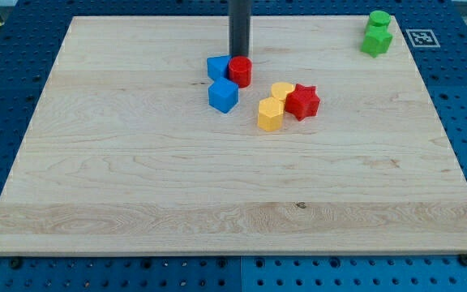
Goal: Push blue triangle along with red circle slightly right
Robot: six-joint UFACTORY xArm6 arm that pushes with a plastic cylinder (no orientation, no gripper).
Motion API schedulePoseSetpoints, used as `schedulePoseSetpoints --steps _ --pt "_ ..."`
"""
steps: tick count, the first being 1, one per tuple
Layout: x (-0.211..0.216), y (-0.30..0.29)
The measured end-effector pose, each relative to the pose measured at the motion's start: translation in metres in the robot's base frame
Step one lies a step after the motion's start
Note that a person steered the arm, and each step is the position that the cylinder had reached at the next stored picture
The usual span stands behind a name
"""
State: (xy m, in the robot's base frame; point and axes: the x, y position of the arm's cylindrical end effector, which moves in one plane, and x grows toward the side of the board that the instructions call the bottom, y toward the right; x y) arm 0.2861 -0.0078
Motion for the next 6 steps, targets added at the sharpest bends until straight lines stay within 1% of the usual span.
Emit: schedulePoseSetpoints --steps 1,2,3,6 --pt "0.007 -0.043" --pt "0.038 -0.059" --pt "0.040 -0.053" --pt "0.058 -0.006"
